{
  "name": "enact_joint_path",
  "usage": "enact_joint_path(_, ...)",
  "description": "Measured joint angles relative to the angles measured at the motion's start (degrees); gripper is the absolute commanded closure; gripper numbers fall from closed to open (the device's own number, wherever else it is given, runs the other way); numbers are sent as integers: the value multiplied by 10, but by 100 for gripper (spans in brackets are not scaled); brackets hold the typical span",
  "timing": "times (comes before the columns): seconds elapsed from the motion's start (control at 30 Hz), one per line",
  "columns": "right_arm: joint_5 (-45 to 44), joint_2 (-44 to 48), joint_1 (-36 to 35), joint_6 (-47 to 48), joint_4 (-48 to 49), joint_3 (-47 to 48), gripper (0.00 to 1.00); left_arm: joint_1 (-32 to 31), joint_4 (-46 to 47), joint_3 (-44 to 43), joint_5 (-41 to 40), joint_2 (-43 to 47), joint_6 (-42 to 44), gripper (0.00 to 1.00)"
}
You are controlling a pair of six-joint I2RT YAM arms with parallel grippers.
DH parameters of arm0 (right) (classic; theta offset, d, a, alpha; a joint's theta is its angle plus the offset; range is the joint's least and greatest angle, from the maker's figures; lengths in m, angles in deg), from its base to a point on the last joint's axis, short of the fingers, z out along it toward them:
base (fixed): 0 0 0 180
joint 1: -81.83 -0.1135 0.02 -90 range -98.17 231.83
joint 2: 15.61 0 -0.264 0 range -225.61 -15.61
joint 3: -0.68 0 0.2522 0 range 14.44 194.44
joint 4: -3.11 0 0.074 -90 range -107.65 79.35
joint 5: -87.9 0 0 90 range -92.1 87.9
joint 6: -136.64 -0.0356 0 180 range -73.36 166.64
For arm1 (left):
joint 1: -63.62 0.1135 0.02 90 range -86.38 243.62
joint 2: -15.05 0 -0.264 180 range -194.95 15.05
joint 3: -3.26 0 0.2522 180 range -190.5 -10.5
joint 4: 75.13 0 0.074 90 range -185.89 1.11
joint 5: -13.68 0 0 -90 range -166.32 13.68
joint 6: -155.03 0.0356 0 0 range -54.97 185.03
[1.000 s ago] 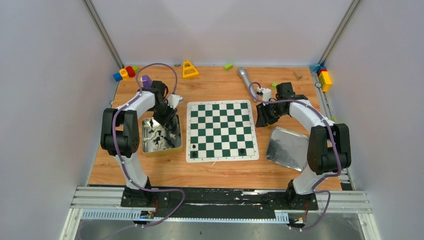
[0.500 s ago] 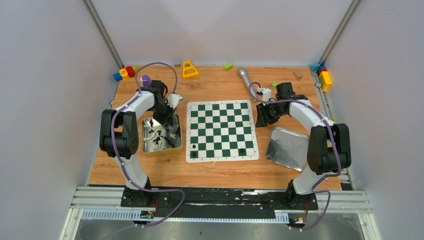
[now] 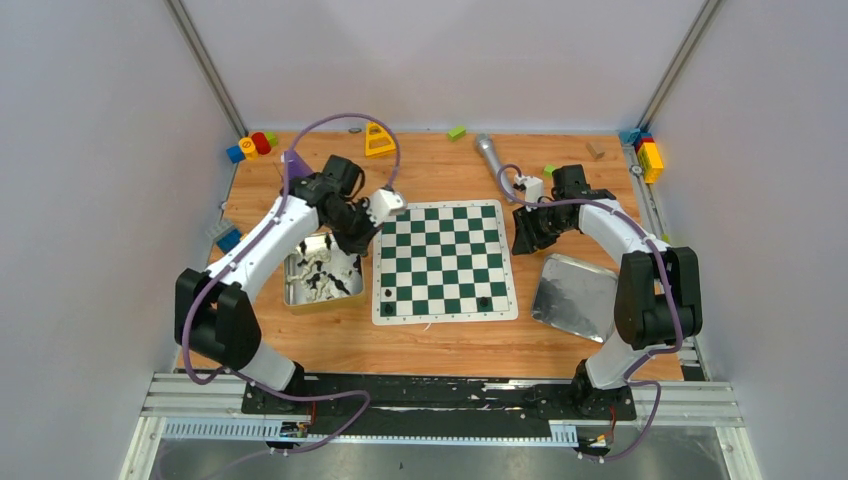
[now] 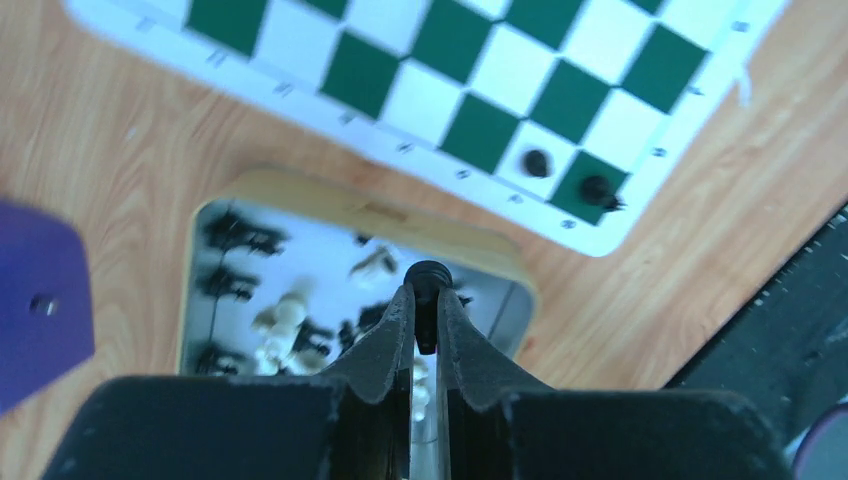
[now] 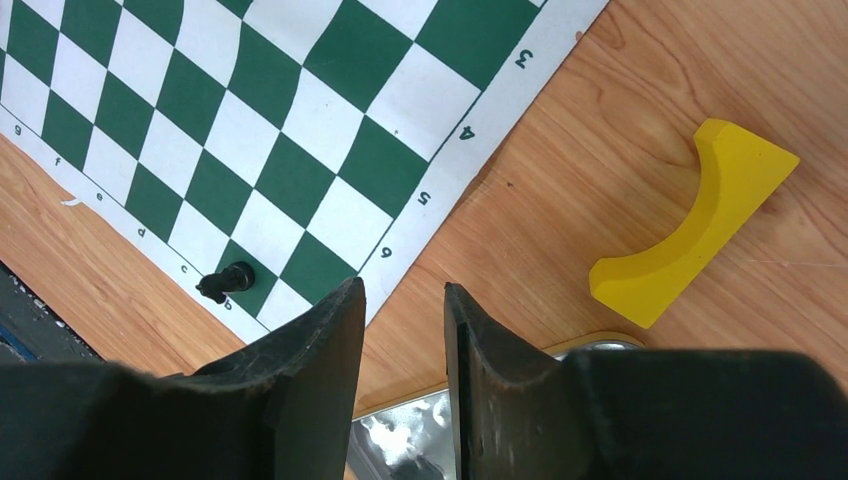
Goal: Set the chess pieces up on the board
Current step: Pick up the chess piece from the storage box, then place the chess piece on the chessboard.
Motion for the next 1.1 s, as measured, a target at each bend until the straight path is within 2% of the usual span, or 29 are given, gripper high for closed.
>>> enact_joint_path(0.2, -4, 0, 0, 0, 0, 0, 65, -140, -19, 6, 5, 2, 14, 90)
enact_joint_path(0.33, -7, 0, 0, 1, 0, 0, 65, -203, -21, 14, 8, -13, 17, 90)
enact_joint_path(0.67, -10, 0, 0, 2, 0, 0, 65, -255, 1, 33, -3, -92, 18, 89)
enact_joint_path(1.1, -10, 0, 0, 3, 0, 0, 65, -262, 42, 55, -28, -137, 16, 85)
